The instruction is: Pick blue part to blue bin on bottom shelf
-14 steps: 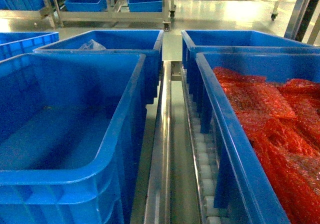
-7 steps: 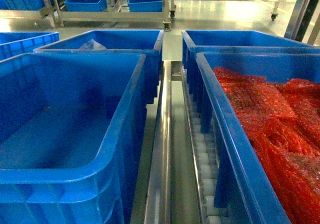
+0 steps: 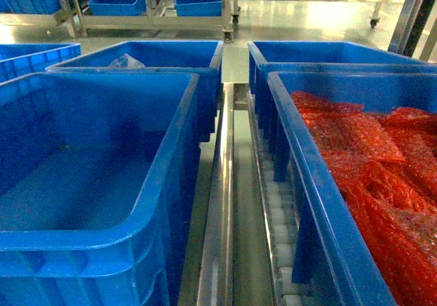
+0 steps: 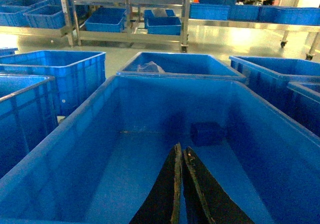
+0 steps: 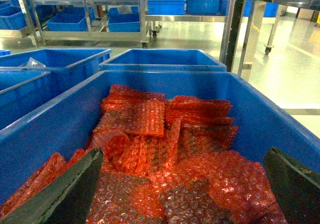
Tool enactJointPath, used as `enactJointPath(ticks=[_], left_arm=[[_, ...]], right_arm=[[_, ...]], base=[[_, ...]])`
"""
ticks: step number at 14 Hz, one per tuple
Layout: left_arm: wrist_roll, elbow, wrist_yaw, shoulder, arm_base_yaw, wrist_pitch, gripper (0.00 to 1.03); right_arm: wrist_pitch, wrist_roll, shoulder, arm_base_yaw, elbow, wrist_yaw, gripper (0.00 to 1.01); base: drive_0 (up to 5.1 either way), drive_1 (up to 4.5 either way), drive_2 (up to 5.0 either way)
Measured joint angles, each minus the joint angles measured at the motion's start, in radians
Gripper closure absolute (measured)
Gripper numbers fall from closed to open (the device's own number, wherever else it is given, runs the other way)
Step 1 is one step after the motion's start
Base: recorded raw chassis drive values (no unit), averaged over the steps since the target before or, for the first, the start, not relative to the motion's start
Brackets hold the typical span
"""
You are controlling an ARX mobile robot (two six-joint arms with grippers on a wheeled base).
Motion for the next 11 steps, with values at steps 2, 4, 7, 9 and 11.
enactJointPath(ticks=[2, 4, 7, 9, 11], left_arm=[[0.0, 0.0, 0.0, -0.053, 0.0, -0.053, 1.01], [0.0, 0.0, 0.0, -0.098, 0.0, -0.101, 1.01], [0.0, 0.001, -0.001, -0.272, 0.0, -0.314, 1.01], [0.002, 0.001, -0.001, -0.285, 0.0, -0.309, 1.01], [0.002, 0.001, 0.0, -0.285, 0.0, -0.304, 0.95]], right_arm=[[0.0, 0.0, 0.0, 0.0, 0.0, 0.0, 0.03], [0.0, 0.0, 0.0, 0.0, 0.0, 0.0, 0.03], [-0.001, 0.0, 0.0, 0.0, 0.0, 0.0, 0.03], [0.001, 0.0, 0.0, 0.0, 0.0, 0.0, 0.03], [0.0, 0.0, 0.0, 0.0, 0.0, 0.0, 0.03]], base=[[0.0, 0.0, 0.0], [0.0, 0.0, 0.0], [0.0, 0.0, 0.0], [0.0, 0.0, 0.0], [0.0, 0.0, 0.0]])
